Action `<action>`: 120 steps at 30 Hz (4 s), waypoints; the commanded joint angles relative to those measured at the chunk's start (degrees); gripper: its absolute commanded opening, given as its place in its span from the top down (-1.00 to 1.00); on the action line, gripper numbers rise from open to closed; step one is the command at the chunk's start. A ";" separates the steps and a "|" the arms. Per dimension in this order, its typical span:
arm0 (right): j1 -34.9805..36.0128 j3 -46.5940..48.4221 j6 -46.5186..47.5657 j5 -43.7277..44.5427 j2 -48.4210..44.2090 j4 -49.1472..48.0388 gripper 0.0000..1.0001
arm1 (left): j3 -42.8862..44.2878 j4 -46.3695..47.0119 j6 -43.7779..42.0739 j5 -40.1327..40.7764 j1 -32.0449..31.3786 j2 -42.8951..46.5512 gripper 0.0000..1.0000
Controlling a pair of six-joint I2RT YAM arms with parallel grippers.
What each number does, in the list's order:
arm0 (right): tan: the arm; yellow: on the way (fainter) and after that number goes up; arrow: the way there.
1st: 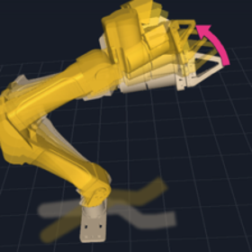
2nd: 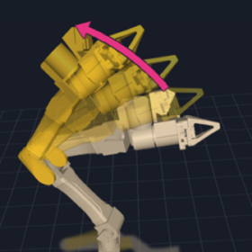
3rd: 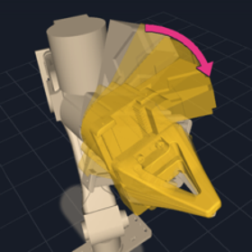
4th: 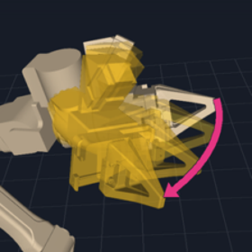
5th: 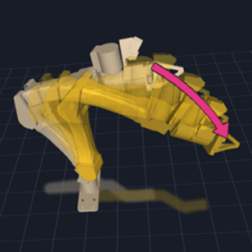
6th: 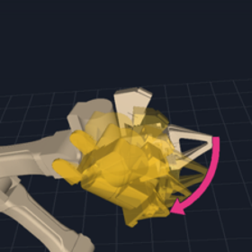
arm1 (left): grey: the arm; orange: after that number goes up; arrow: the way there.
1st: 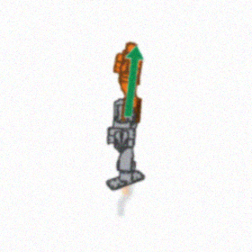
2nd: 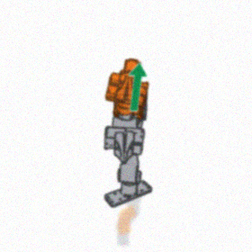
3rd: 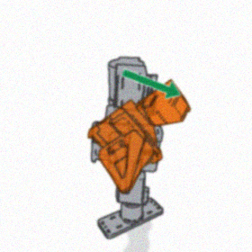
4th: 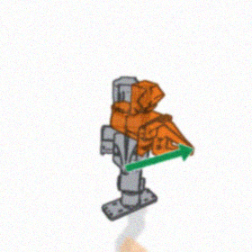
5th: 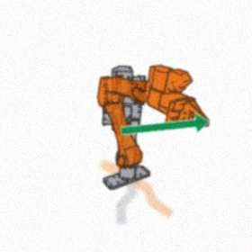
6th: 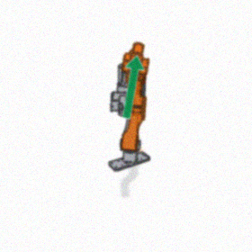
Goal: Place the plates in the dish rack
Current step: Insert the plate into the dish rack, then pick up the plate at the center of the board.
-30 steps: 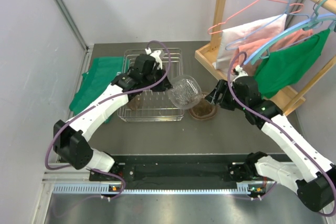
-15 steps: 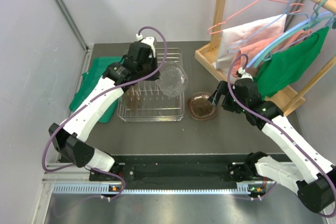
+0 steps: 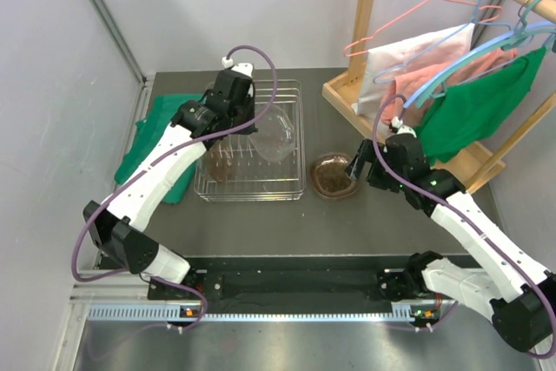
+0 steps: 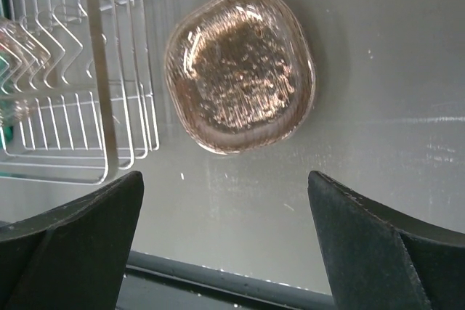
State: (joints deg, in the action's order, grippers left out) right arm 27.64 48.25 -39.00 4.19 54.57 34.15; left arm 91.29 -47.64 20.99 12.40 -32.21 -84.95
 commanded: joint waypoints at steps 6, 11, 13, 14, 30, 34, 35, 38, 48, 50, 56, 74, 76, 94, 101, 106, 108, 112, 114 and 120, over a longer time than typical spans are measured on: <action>0.49 0.61 1.91 -1.90 1.24 -0.40 -0.88 | 6.89 -4.65 -3.24 10.70 0.30 -1.89 1.00; 0.49 2.02 2.62 -3.39 3.79 -0.66 -0.88 | 5.75 -7.99 -1.84 18.61 0.30 -1.80 1.00; 0.49 2.20 3.05 -3.92 4.93 -1.10 -0.88 | 5.57 -10.01 -0.52 22.39 0.21 -1.45 1.00; 0.40 2.37 3.14 -3.92 5.28 -1.19 -0.88 | 5.48 -10.80 -0.08 23.44 0.21 -1.28 1.00; 0.40 5.19 5.60 -6.21 8.10 -0.14 -0.88 | -0.32 -16.96 5.02 37.17 0.13 1.19 1.00; 0.49 5.10 5.78 -6.21 8.36 0.04 -0.88 | -1.37 -16.44 5.64 37.61 0.04 1.01 1.00; 0.40 5.10 5.69 -6.29 8.45 -0.05 -0.88 | -1.81 -16.44 5.64 37.69 0.13 0.92 1.00; 0.49 4.93 5.61 -6.56 8.45 -0.05 -0.88 | -3.12 -16.52 5.90 38.92 -0.05 0.75 1.00; 0.40 4.92 5.78 -7.09 9.59 -0.40 -0.88 | -5.42 -14.33 4.59 38.58 -0.40 -0.92 1.00; 0.40 4.92 5.78 -7.09 9.86 -0.40 -0.88 | -5.94 -12.93 3.01 38.40 -0.66 -1.27 1.00; 0.49 4.66 5.78 -7.17 10.12 -0.40 -0.88 | -7.26 -9.50 -1.47 39.80 -0.84 -1.80 1.00; 0.40 5.19 6.04 -7.09 11.35 -0.31 -0.88 | -7.26 -8.70 -0.17 38.49 -2.16 -8.83 1.00; 0.31 5.19 6.04 -7.17 11.53 -0.40 -0.88 | -7.09 -8.96 0.36 37.35 -2.33 -9.88 0.98; -1.79 3.43 7.28 1.35 13.28 2.50 -0.93 | -1.73 -11.87 1.24 29.97 -2.42 -4.80 -0.27; -5.22 1.50 7.62 -0.58 18.28 -1.63 -0.64 | -6.20 -1.87 1.24 15.48 -2.42 5.39 -0.89; -5.49 3.51 8.50 -0.05 24.00 -3.74 -0.31 | -10.86 1.58 4.05 9.40 -2.42 10.67 -0.96; -5.49 4.92 9.12 0.12 26.98 -4.35 -0.22 | -12.09 1.58 5.02 8.78 -2.33 11.64 -0.96; -5.49 7.12 11.05 1.78 30.51 -4.62 0.00 | -14.38 1.49 5.99 8.08 -2.33 13.75 -0.98; -5.40 8.61 11.49 3.01 31.91 -4.27 0.02 | -15.61 1.41 6.25 7.99 -2.33 15.07 -0.98; -5.49 12.13 14.04 5.74 34.29 -4.09 0.08 | -17.10 1.05 6.08 7.99 -2.42 16.30 -0.98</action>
State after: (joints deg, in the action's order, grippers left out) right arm 22.41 56.14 -27.55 6.92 87.88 32.21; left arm 74.43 -48.86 26.26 20.95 -34.44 -71.35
